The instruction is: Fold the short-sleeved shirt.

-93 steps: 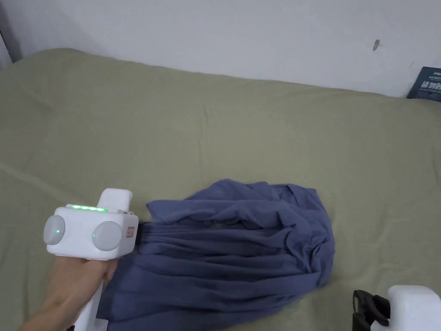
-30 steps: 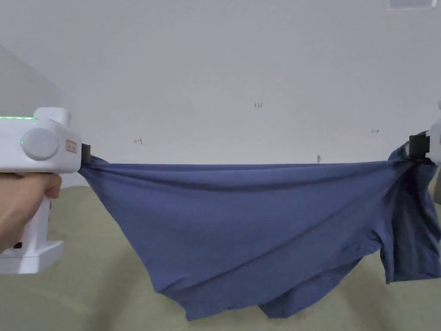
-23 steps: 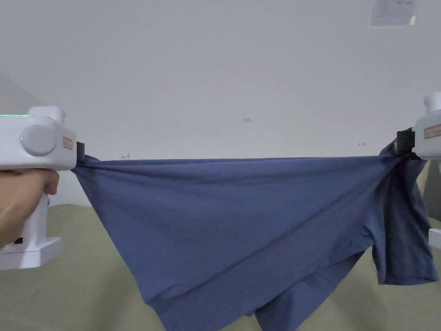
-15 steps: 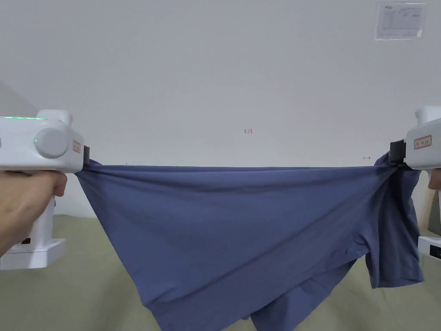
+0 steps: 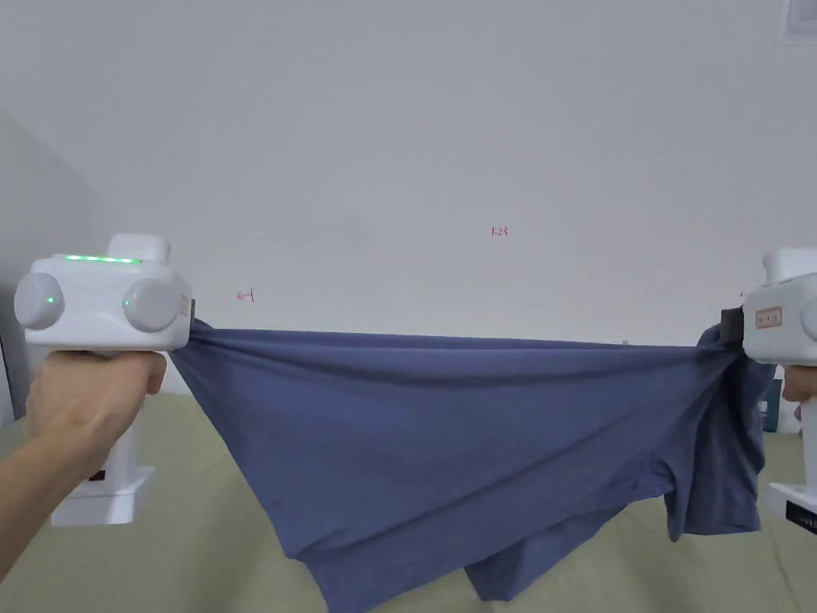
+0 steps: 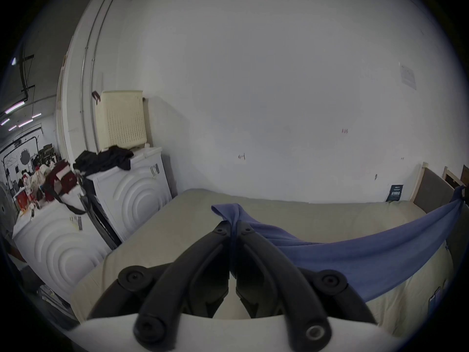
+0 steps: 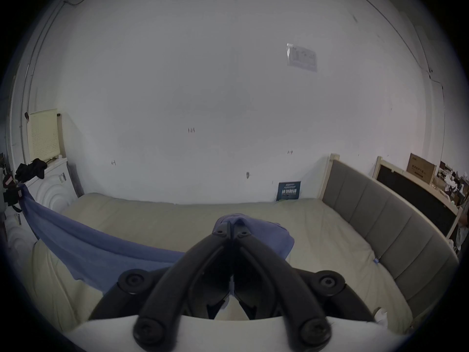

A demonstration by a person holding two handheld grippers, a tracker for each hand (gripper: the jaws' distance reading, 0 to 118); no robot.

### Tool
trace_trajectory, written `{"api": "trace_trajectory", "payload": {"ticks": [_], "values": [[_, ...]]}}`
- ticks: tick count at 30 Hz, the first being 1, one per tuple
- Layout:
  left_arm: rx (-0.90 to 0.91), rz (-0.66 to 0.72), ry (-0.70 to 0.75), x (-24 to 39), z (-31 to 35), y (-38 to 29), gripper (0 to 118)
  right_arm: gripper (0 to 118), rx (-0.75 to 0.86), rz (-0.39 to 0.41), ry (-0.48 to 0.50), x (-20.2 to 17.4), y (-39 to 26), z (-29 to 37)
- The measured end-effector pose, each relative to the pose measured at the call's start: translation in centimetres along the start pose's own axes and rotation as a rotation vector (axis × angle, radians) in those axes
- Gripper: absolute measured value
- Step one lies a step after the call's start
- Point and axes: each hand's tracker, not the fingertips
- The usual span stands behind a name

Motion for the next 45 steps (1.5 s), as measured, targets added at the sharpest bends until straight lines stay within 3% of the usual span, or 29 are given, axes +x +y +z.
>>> {"api": "trace_trajectory", "payload": {"ticks": [8, 16, 20, 26, 31, 33, 34, 35, 36, 37, 38, 40, 45], "values": [[-0.216, -0.044, -0.083, -1.2, -1.8, -11.7, 1, 2, -0.176, 0.028, 0.009, 0.3, -12.5, -0.7], [-0.365, -0.057, -0.143, -4.4, 5.3, -25.3, 1, 2, -0.391, -0.018, 0.022, 3.5, -27.6, 7.9], [-0.435, -0.042, -0.162, -7.0, 9.4, -31.1, 1, 2, -0.417, -0.022, 0.023, 4.3, -33.7, 13.9], [-0.491, -0.011, -0.162, -10.4, 15.5, -35.9, 1, 2, -0.463, -0.03, 0.023, 5.0, -39.0, 20.6], [-0.511, 0.002, -0.168, -11.3, 18.4, -37.7, 1, 2, -0.461, -0.081, 0.012, 5.3, -40.6, 23.3], [-0.508, -0.014, -0.173, -11.1, 18.4, -38.1, 3, 7, -0.448, -0.091, 0.016, 5.1, -40.5, 23.5], [-0.503, -0.01, -0.176, -11.0, 18.4, -38.1, 9, 25, -0.443, -0.098, 0.019, 5.0, -40.4, 23.4], [-0.492, -0.005, -0.187, -10.9, 18.6, -38.1, 41, 74, -0.441, -0.097, 0.013, 4.9, -40.3, 23.4], [-0.473, 0.006, -0.194, -10.9, 18.8, -38.1, 83, 111, -0.442, -0.096, 0.015, 4.9, -40.3, 23.3], [-0.474, 0.014, -0.205, -10.9, 18.7, -38.0, 116, 118, -0.445, -0.097, 0.013, 4.8, -40.1, 23.5], [-0.475, 0.016, -0.205, -10.9, 18.7, -37.8, 116, 114, -0.35, -0.107, -0.014, 4.6, -39.8, 24.0], [-0.419, 0.011, -0.19, -10.4, 20.4, -35.6, 116, 114, -0.377, -0.081, 0.009, 3.6, -38.5, 24.5], [-0.19, 0.029, -0.278, -7.0, 25.9, -31.8, 115, 113, -0.142, -0.02, 0.056, -1.0, -34.0, 28.3]]}}
